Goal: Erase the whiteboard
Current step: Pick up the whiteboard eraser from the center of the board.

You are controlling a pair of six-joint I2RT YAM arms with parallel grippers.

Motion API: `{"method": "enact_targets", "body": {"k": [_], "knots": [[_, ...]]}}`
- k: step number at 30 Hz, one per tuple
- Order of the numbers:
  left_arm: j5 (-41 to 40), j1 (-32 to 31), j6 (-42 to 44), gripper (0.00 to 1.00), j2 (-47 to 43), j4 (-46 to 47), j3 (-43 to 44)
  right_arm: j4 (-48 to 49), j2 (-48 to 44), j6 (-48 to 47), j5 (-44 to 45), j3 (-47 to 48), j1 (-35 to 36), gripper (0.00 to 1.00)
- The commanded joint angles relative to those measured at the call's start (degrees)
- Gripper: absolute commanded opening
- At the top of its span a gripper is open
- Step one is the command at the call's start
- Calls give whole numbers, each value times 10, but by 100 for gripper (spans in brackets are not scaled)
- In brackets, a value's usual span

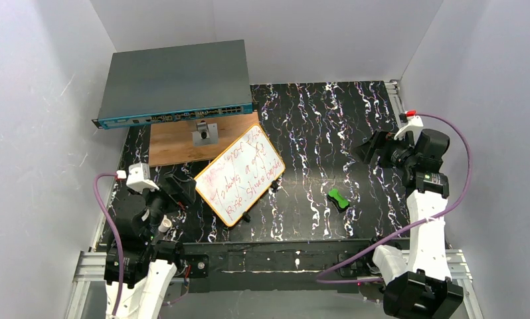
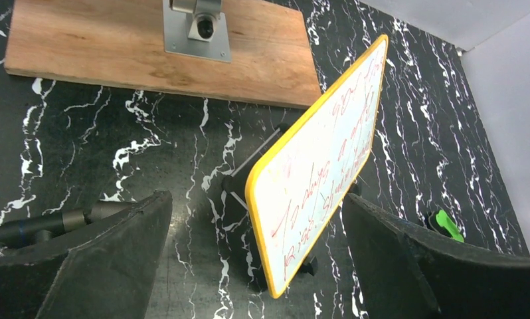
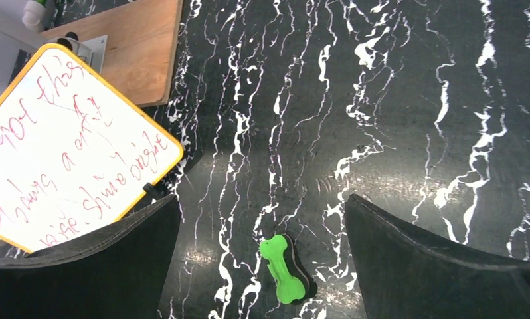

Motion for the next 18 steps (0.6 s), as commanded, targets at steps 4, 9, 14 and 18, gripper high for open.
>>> {"method": "enact_targets", "body": {"k": [4,9,14,18], "knots": [[55,-4,-3,99,44,-25,28,-32,46,-60,-94,39,-2,98],[82,-5,-8,99,75,-60,49,-94,43,-185,-202,23,-1,98],[93,-6,-33,99,51,-62,32,-236,77,-408,-237,46,41,98],[109,-6,-34,99,61,-59,27,-352,111,-541,-105,56,125,98]]}}
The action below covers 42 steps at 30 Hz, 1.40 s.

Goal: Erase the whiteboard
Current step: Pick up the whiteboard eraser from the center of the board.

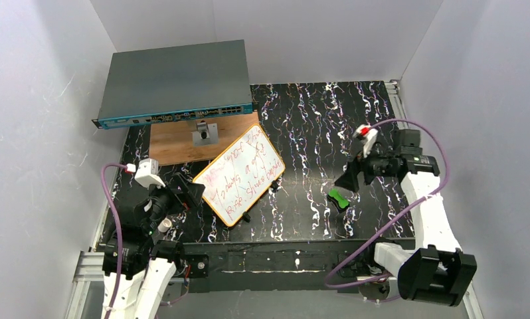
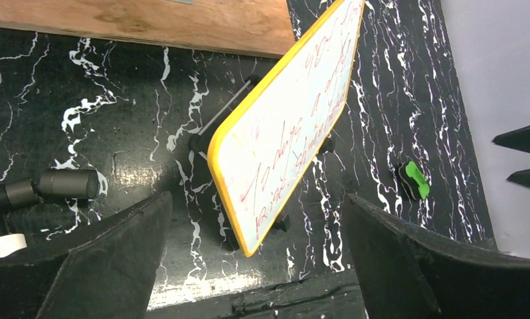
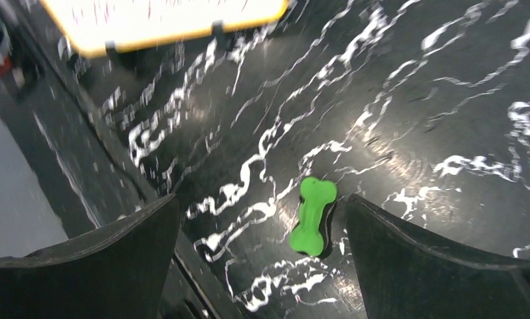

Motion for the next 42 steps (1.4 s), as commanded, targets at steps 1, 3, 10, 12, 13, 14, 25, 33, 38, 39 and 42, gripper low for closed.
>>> {"method": "enact_targets", "body": {"k": [1,3,10,12,13,14,25,33,38,39,42], "knots": [[32,-2,-7,99,12,-11,-2,-118,19,-165,134,3,74,98],[36,-2,-8,100,17,-13,-5,-86,8,-153,198,-34,120,98],[44,-2,-42,100,-22,-7,-43,46,45,-51,343,-103,179,89],[50,-2,-47,99,-22,-3,-47,70,82,-37,368,-109,189,86],[56,-2,-49,99,-21,0,-48,79,94,-31,371,-112,193,85],[63,-2,-50,100,-18,4,-49,87,103,-24,371,-114,197,83],[108,-2,-110,99,-42,55,-99,117,187,20,362,-78,222,64],[102,-2,-178,100,-41,72,-159,125,235,32,373,-62,226,47],[112,-2,-211,100,-39,100,-195,120,261,34,367,-53,227,33],[112,-2,-212,100,-38,101,-198,120,263,34,365,-52,227,29],[108,-2,-211,96,-34,104,-205,120,256,34,359,-51,227,15]]}}
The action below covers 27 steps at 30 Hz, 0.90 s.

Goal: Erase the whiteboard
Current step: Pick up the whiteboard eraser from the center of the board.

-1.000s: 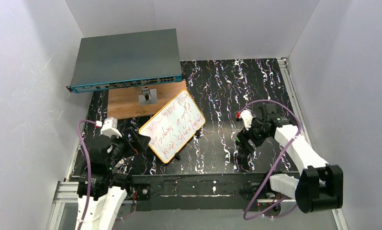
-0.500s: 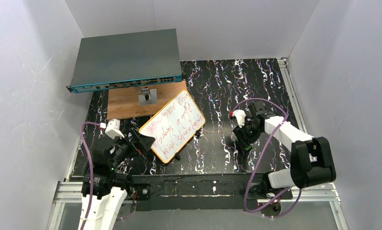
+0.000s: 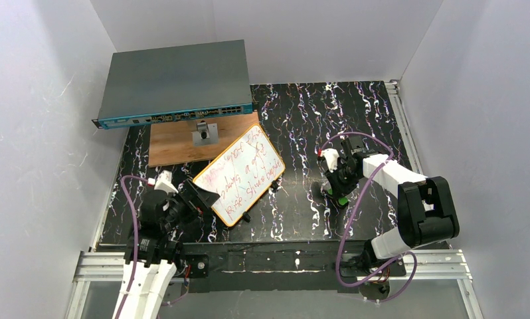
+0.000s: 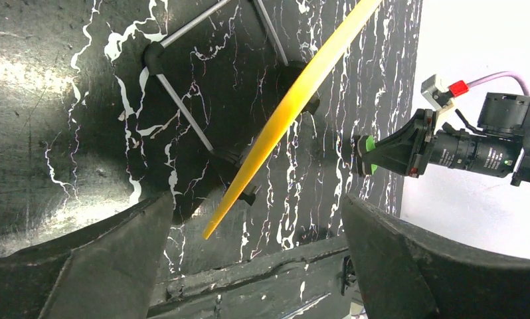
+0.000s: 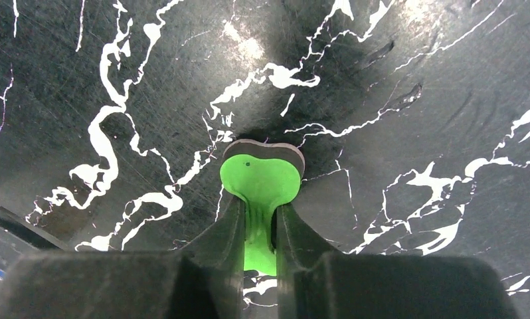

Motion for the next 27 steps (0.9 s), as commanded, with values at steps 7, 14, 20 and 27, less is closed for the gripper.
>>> {"method": "enact_targets", "body": {"k": [7,14,20,27], "knots": [[-28,-2,-24,84,26,113,-48,-4,-9,2,-39,18,4,10],[-1,-2,-28,72,73,297,-112,-25,-21,-10,-64,28,4,5],[8,-2,-23,57,82,353,-133,-29,-32,-14,-78,29,4,4],[14,-2,-21,54,52,382,-139,-35,-26,-17,-86,32,4,3]]}}
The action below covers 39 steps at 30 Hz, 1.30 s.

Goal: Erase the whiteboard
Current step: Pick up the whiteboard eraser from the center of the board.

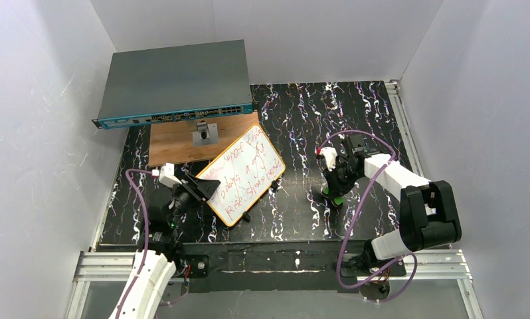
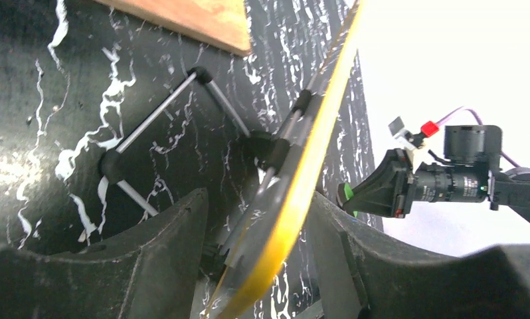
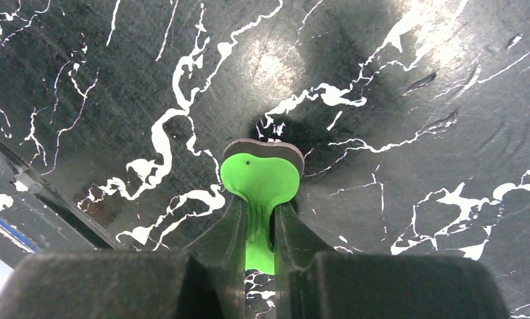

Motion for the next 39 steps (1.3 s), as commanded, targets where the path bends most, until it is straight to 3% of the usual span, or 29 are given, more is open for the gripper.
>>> {"method": "enact_targets", "body": {"k": [1,4,10,22,32,39], "knots": [[16,-2,1,54,-20,48,-8,-14,-7,-10,-20,21,3,3],[19,-2,-12,56,-26,49,-15,-16,-8,-9,-21,22,3,2],[39,-1,-40,71,-61,0,-33,-17,-13,-9,-26,22,2,2],[28,-3,-57,64,-262,-25,-139,-21,-11,-15,-38,26,2,2],[49,-3,-15,45,-140,-27,-104,-23,-15,-16,-40,27,2,2],[55,-13,13,43,-52,-56,-65,-23,-13,-17,-41,28,2,2]]}}
